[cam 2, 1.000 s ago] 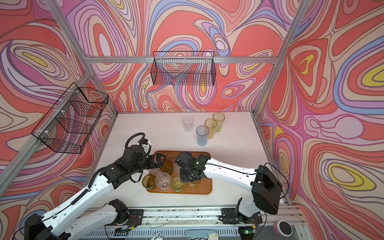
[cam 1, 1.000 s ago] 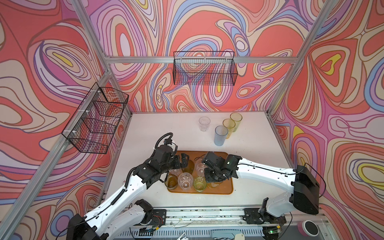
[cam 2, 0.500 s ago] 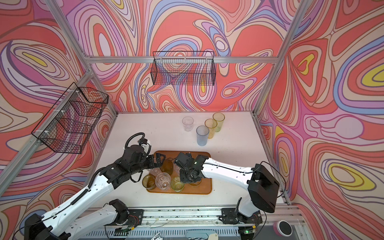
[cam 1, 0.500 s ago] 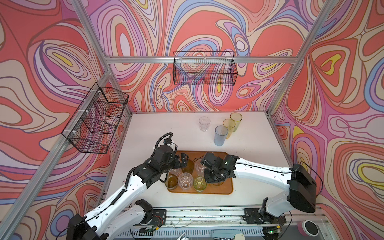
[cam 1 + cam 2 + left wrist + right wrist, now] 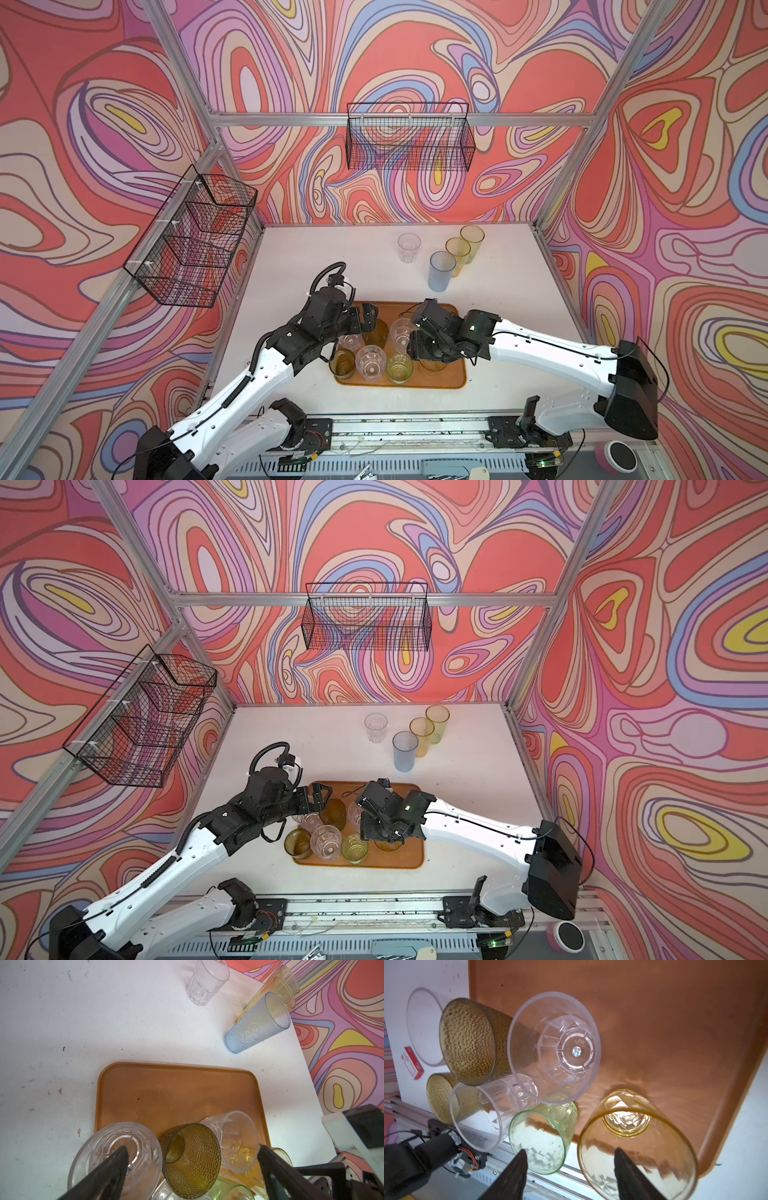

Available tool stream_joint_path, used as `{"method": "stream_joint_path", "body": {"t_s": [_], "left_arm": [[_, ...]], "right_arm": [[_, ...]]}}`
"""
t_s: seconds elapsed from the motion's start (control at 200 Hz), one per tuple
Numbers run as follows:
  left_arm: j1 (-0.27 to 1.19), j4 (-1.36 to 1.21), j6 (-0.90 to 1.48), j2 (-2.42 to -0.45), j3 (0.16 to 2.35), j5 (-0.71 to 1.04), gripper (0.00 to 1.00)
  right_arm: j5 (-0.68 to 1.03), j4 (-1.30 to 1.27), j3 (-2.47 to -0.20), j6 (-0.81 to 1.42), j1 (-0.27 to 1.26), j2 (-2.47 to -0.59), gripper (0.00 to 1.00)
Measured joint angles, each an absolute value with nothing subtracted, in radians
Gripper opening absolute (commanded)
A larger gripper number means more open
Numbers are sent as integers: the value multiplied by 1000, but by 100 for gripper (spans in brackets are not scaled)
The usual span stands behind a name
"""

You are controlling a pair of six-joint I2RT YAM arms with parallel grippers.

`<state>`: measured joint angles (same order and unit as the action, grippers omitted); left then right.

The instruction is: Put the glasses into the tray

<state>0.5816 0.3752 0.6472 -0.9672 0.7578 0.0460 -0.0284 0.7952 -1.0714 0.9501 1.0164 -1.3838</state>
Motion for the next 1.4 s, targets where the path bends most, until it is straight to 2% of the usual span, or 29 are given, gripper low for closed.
{"method": "stream_joint_path", "body": {"t_s": [0.19, 0.636, 0.906, 1.157, 1.402], "left_arm": [[582, 353, 646, -1077, 820, 57, 100], [580, 315, 595, -1465, 1156, 52, 100], [540, 318, 597, -1686, 1394, 52, 94], [485, 351, 614, -1889, 1594, 88, 83], [480, 385, 614, -2029, 1727, 88, 78]], "right_arm": [[-73, 693, -931, 969, 1016, -1275, 98], [-229, 435, -706, 957, 982, -1056, 98], [-79, 322, -671, 873, 693, -1050, 98], [0, 299, -741, 742, 661, -1121, 98], [29, 329, -743, 672, 604, -1111, 98]]}}
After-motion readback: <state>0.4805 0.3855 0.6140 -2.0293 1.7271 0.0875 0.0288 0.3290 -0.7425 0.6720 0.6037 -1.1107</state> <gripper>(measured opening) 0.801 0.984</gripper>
